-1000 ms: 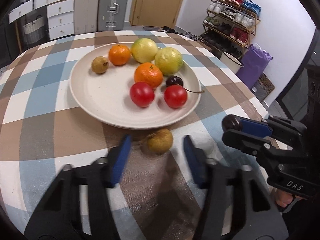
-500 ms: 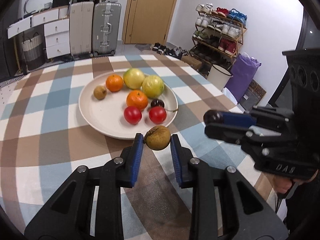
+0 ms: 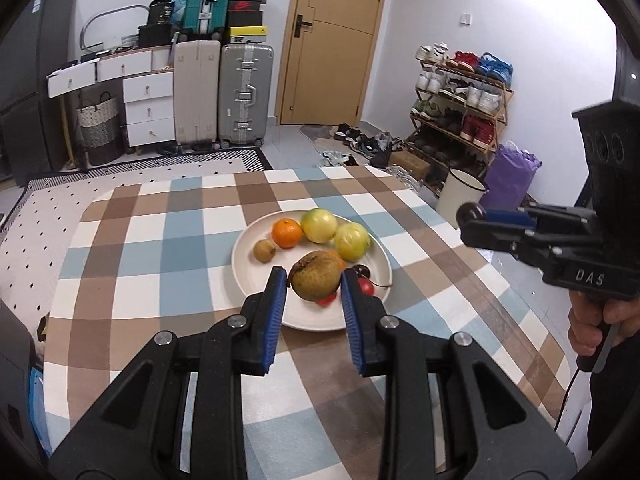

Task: Organize fruits
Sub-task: 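Lower the plum onto the plate with the right tool while the left tool lowers the kiwi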

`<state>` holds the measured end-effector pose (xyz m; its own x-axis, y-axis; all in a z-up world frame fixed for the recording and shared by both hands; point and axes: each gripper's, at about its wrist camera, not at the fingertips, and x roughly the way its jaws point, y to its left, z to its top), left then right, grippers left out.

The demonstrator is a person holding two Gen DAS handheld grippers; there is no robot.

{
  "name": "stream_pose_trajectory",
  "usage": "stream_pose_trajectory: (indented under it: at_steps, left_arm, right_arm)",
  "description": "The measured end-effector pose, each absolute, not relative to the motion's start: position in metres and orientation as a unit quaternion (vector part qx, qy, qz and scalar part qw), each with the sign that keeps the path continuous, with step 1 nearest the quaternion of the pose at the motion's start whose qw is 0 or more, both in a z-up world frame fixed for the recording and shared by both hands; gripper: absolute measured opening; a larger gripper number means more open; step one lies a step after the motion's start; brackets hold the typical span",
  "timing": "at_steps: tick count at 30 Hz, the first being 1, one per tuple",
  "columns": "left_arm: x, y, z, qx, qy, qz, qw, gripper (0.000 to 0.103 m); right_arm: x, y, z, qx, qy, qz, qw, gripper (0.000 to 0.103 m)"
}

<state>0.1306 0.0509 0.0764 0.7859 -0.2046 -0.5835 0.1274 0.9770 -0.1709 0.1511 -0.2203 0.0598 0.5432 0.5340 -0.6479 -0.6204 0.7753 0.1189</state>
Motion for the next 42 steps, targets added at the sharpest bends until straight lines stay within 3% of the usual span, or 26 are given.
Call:
stream_pose_trajectory:
  at_steps: [28,32,35,37,40,42]
  left_arm:
    - [0.239,0.049,-0.021,-0.052,0.373,-0.041,0.925,0.026]
    - [0.238,0.047,-0.023,-0.048,0.381,-0.045,0.922,0.028]
    - [0.231,0.048,-0.020,-0.052,0.379,-0.040,0.923,0.049]
    - [0.222,0.050,-0.016,-0.056,0.368,-0.034,0.928,0.075]
    - [0.205,0.052,-0.009,-0.054,0.343,-0.026,0.937,0.084]
    - [0.195,0.053,-0.007,-0.053,0.337,-0.026,0.940,0.087]
  right_arm:
    - [0.239,-0.170,-0.053,-0.040,0.426,0.321,0.845,0.028]
    - [0.234,-0.171,-0.049,-0.045,0.410,0.321,0.853,0.036]
    - [0.226,-0.177,-0.043,-0.051,0.398,0.313,0.861,0.042]
    - [0.220,-0.181,-0.039,-0.057,0.392,0.308,0.865,0.048]
    - [0.209,-0.187,-0.035,-0.058,0.382,0.301,0.872,0.066]
    - [0.202,-0.192,-0.034,-0.051,0.376,0.300,0.875,0.086]
